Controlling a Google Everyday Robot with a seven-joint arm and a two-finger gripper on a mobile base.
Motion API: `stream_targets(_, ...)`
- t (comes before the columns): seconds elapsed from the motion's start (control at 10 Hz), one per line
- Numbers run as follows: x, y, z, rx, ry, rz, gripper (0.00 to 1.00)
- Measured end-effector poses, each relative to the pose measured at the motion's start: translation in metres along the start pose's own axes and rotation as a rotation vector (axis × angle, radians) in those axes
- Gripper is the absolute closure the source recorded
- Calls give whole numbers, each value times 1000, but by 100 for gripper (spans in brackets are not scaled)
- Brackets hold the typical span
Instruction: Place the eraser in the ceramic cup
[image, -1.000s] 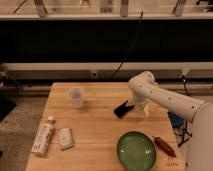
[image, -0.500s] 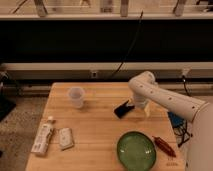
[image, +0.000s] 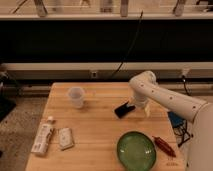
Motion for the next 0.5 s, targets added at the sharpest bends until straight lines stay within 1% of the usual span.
stream_targets(0.5, -11, -9, -12, 43, -37, -3, 20)
